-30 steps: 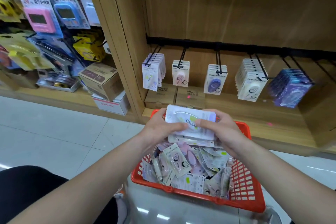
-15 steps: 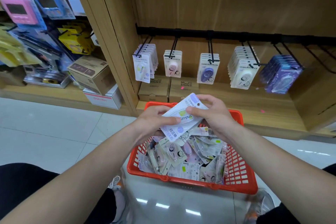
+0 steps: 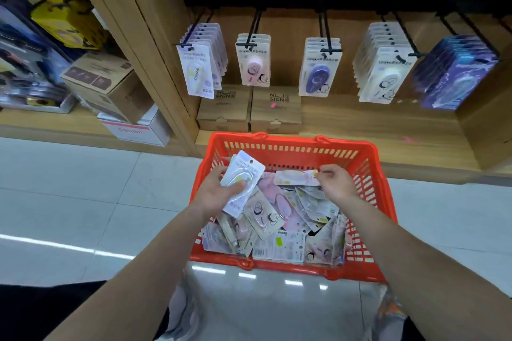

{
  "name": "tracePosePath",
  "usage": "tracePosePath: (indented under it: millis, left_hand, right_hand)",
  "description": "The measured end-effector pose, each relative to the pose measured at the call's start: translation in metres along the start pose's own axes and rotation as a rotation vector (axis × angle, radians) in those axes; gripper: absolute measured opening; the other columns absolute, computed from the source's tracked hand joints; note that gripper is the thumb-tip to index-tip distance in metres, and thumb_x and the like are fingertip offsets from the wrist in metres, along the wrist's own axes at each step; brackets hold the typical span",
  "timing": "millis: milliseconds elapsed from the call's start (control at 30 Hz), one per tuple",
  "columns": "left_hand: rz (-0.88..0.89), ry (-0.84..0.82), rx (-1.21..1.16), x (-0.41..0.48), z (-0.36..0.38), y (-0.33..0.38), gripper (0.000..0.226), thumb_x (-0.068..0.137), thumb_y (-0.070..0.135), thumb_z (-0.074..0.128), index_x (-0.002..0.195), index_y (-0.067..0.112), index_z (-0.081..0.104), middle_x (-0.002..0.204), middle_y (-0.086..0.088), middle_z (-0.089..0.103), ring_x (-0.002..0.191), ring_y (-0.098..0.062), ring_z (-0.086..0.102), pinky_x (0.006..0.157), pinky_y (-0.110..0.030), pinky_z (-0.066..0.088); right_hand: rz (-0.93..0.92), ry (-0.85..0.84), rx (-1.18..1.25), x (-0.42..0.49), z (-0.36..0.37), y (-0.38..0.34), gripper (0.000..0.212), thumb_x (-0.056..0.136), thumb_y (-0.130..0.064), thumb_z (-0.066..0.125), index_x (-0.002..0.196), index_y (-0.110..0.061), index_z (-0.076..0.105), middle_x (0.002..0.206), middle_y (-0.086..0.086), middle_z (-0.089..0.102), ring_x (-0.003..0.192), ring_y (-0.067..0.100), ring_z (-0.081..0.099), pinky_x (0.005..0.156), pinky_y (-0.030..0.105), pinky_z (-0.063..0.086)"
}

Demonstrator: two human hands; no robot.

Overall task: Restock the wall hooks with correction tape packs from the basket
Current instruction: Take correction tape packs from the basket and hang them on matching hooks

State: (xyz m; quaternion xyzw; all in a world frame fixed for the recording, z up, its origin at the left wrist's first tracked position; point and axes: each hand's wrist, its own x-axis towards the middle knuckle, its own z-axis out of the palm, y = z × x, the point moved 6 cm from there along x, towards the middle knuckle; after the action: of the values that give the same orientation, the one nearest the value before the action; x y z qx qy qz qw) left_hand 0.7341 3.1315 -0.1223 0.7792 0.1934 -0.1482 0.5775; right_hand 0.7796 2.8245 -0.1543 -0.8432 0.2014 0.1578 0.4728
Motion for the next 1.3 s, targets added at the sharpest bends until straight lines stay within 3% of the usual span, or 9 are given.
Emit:
tracePosePath:
  millis: [100,300,500,633,800,900,1000,1133,1300]
  left_hand:
    - [0.003,0.022,-0.068,0.017,0.017,-0.012,0.042,0.088,0.021,0.081,0.124,0.016,0.060,0.110,-0.002,0.071,0.095,-0.020,0.072,0.082,-0.038,0.059]
    - [0.016,0.025,-0.087,0.040,0.040,-0.025,0.036,0.090,0.014,0.078,0.121,0.011,0.061,0.104,0.004,0.070,0.085,-0.006,0.070,0.070,-0.024,0.056]
    - [-0.033,0.041,-0.117,0.052,0.048,-0.037,0.041,0.088,0.015,0.080,0.125,0.011,0.062,0.106,0.001,0.074,0.081,-0.004,0.073,0.063,-0.017,0.056]
    - [-0.038,0.041,-0.122,0.050,0.048,-0.035,0.039,0.089,0.017,0.080,0.123,0.012,0.062,0.105,0.002,0.074,0.081,-0.005,0.074,0.063,-0.019,0.056]
    - [-0.001,0.032,-0.156,0.041,0.045,-0.014,0.033,0.089,0.019,0.080,0.115,0.022,0.060,0.111,0.000,0.070,0.096,-0.015,0.071,0.079,-0.029,0.057]
    - [0.050,0.011,-0.178,0.026,0.050,0.002,0.024,0.092,0.021,0.077,0.104,0.030,0.059,0.106,0.005,0.069,0.093,-0.014,0.070,0.081,-0.029,0.057]
    - [0.034,-0.052,-0.155,0.016,0.062,0.004,0.031,0.092,0.032,0.076,0.120,0.030,0.061,0.113,0.011,0.069,0.102,-0.011,0.068,0.095,-0.037,0.056]
    - [0.008,-0.119,-0.122,-0.001,0.080,0.005,0.037,0.090,0.054,0.071,0.121,0.036,0.063,0.116,0.015,0.073,0.113,-0.014,0.068,0.105,-0.045,0.051]
    - [0.019,-0.099,-0.058,0.000,0.081,-0.001,0.039,0.101,0.046,0.059,0.135,0.027,0.056,0.120,0.015,0.065,0.119,-0.015,0.060,0.099,-0.035,0.045]
  right_hand:
    - [-0.039,0.059,-0.093,0.028,0.006,0.020,0.040,0.100,-0.019,0.060,0.139,-0.009,0.058,0.137,0.010,0.063,0.122,0.029,0.061,0.102,0.035,0.047]
    - [-0.032,-0.042,-0.240,0.056,0.038,0.026,0.057,0.102,-0.032,0.062,0.154,-0.019,0.041,0.144,0.011,0.058,0.125,0.033,0.060,0.103,0.040,0.049]
    - [-0.051,0.110,-0.102,0.068,0.044,0.036,0.059,0.088,-0.011,0.080,0.137,-0.021,0.048,0.120,0.010,0.066,0.108,0.026,0.065,0.086,0.033,0.051]
    - [-0.069,0.130,0.056,0.056,0.040,0.033,0.073,0.083,0.003,0.079,0.143,-0.021,0.044,0.111,0.002,0.063,0.098,0.015,0.062,0.081,0.021,0.045]
    - [-0.163,0.049,0.229,0.030,0.010,0.003,0.034,0.087,0.000,0.075,0.111,-0.021,0.060,0.092,0.001,0.074,0.081,0.017,0.070,0.077,0.041,0.060]
    - [-0.221,-0.033,0.291,0.010,-0.009,-0.017,0.017,0.088,-0.003,0.076,0.090,-0.018,0.069,0.085,0.000,0.077,0.075,0.014,0.072,0.064,0.030,0.057]
    - [-0.190,-0.180,0.350,-0.008,-0.006,-0.023,0.011,0.090,-0.006,0.077,0.091,-0.015,0.069,0.083,0.001,0.079,0.072,0.014,0.073,0.057,0.026,0.056]
    - [-0.153,-0.135,0.314,-0.021,0.003,-0.010,0.014,0.086,-0.016,0.082,0.086,-0.018,0.068,0.088,0.009,0.079,0.082,0.028,0.074,0.074,0.042,0.061]
    - [-0.125,-0.194,0.266,-0.023,0.010,0.007,0.015,0.088,-0.024,0.082,0.095,-0.019,0.070,0.090,0.008,0.078,0.087,0.024,0.076,0.087,0.050,0.059]
